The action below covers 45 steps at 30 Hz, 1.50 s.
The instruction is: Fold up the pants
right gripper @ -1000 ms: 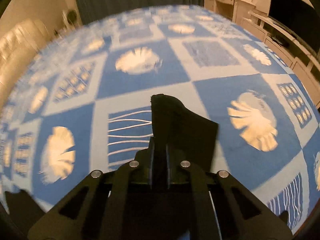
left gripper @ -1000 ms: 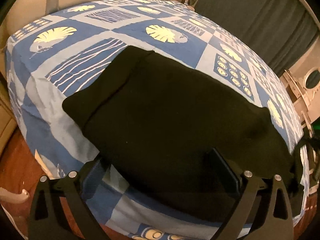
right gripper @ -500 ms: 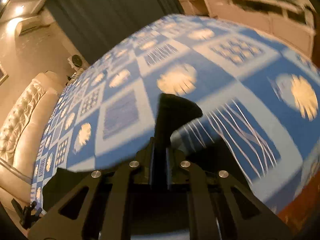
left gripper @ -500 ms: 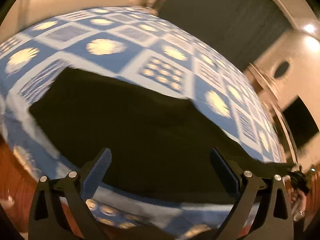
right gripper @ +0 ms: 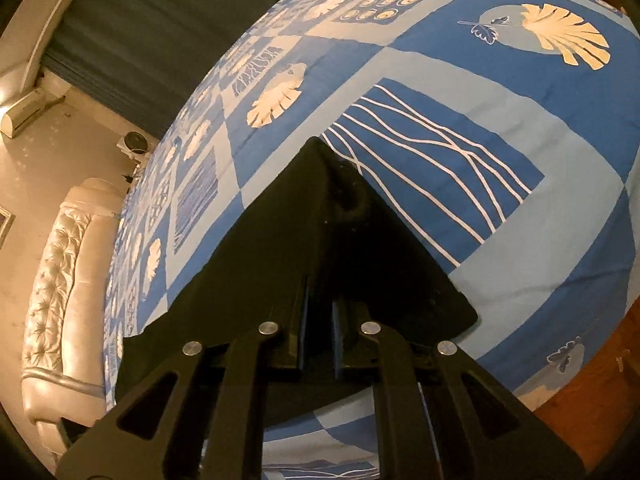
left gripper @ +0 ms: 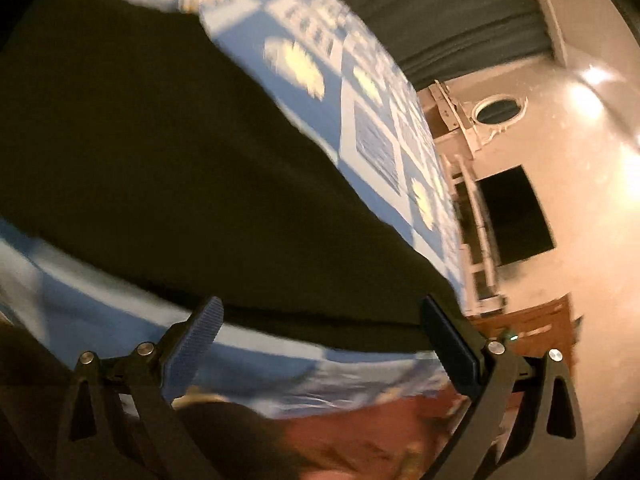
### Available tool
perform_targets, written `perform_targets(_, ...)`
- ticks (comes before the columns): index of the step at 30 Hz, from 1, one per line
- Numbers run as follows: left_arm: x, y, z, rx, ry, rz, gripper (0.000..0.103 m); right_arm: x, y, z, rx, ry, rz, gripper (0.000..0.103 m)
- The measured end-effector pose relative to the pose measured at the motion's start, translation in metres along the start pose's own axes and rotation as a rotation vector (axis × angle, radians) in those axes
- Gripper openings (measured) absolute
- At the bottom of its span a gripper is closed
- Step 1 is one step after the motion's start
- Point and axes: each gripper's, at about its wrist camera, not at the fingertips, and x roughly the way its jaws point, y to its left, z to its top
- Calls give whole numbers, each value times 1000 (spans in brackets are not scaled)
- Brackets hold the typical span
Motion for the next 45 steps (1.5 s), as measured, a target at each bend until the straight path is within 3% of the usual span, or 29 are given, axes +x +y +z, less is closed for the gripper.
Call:
perform_targets(7,33,6,-10,-131,-4,-54,97,8,-13,0,47,19,35,9)
perform_targets(17,33,15,-12,-235,-117,-92,97,12,-21,-4,66,21,67,9)
perform_targets(18,32,15,-12,-239,-125,-83,90,12,-21,-4,72,20,72,10)
perform_targets(20,35,15,-13,-236,-112,-28,39,12,-23,-6,85,20,83,11)
perform_targets(23,44,26,-13,-267,-70,8,22,12,-28,-7,113,23,110,16)
perform_targets(26,45,30,-14,-276,-70,8,16,12,-30,-9,135,20,130,23)
perform_targets(28,44,27,-14,-246,-71,14,13,12,-31,-10,163,12,164,33)
perform_targets(30,44,27,-12,-232,-71,16,11,12,-29,-10,158,9,161,34)
perform_targets(32,43,28,-10,-231,-74,8,9,11,-26,-10,133,1,143,30)
perform_targets(33,42,27,-9,-220,-78,4,8,11,-24,-9,108,-5,126,15)
perform_targets(34,41,26,-9,-209,-83,2,7,9,-23,-9,97,-11,124,7)
perform_targets(41,22,0,-2,-95,-133,-28,7,-23,-7,3,52,-67,209,7)
perform_targets(45,20,1,-5,-66,-106,-23,7,-30,-16,-5,41,-48,186,7)
